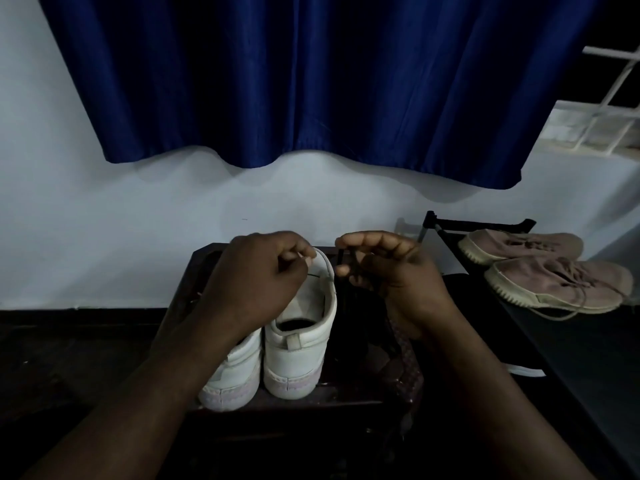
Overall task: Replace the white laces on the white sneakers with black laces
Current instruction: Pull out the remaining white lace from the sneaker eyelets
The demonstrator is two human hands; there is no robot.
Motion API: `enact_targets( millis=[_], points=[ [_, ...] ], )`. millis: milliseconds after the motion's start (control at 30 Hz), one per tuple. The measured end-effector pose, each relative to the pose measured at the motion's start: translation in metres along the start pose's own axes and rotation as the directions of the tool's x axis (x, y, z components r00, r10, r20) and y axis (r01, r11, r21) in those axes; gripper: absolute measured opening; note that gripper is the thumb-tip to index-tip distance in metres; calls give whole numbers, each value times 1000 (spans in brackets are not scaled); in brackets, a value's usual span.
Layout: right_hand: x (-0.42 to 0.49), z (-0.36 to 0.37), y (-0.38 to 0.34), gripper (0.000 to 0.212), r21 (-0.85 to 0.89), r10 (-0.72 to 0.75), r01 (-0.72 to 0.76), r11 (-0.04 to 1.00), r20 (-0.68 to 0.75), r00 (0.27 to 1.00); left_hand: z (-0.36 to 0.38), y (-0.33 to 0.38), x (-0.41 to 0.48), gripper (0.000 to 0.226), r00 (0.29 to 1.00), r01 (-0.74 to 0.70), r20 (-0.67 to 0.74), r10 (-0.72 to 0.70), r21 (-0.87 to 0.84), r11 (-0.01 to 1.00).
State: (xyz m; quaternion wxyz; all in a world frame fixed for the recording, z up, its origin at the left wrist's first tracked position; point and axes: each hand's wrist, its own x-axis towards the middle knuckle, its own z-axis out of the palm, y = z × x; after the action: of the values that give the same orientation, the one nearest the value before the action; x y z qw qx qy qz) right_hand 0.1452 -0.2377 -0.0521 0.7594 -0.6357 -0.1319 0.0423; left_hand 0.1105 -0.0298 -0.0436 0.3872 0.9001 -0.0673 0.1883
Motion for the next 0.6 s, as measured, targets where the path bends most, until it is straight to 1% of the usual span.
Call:
enact_targets(
  millis=[67,100,167,233,267,333,400,433,467,533,567,600],
  points=[
    [2,1,3,24,-115,-48,41,992,-53,997,2,-1,-1,14,999,4,38,-8,96,995],
    [3,1,4,18,-179,-66,50,983,-86,994,3,-1,0,15,998,14,65,-21,114,993],
    [6,1,8,4,-308,-101,52,950,-146,984,6,-1,2,18,991,56,118,-67,94,994],
    [12,-4,17,21,-522,-190,80,849,-161,969,12,-1,9,27,980,119,149,-128,71,990],
    [15,-6,21,24,-616,-230,86,783,-158,960,15,-1,13,34,974,152,159,-161,66,986],
    [18,-8,26,18,-741,-288,80,666,-157,945,21,2,20,49,959,213,173,-223,76,974],
    [20,-11,30,16,-777,-304,56,626,-177,936,26,4,28,57,939,269,189,-287,119,956],
    [21,-12,30,16,-769,-298,51,637,-185,937,28,5,31,57,928,289,199,-315,149,946],
    [22,-14,31,17,-731,-267,45,681,-190,945,29,6,33,53,918,304,210,-337,177,936],
    [24,-16,36,12,-593,-178,22,805,-205,962,30,8,36,39,902,326,223,-369,207,923],
    [24,-17,39,10,-545,-152,9,839,-218,964,29,8,36,32,897,338,228,-379,200,920],
    [24,-17,43,8,-525,-144,-4,851,-240,960,29,6,37,26,889,357,239,-391,174,918]
  ],
)
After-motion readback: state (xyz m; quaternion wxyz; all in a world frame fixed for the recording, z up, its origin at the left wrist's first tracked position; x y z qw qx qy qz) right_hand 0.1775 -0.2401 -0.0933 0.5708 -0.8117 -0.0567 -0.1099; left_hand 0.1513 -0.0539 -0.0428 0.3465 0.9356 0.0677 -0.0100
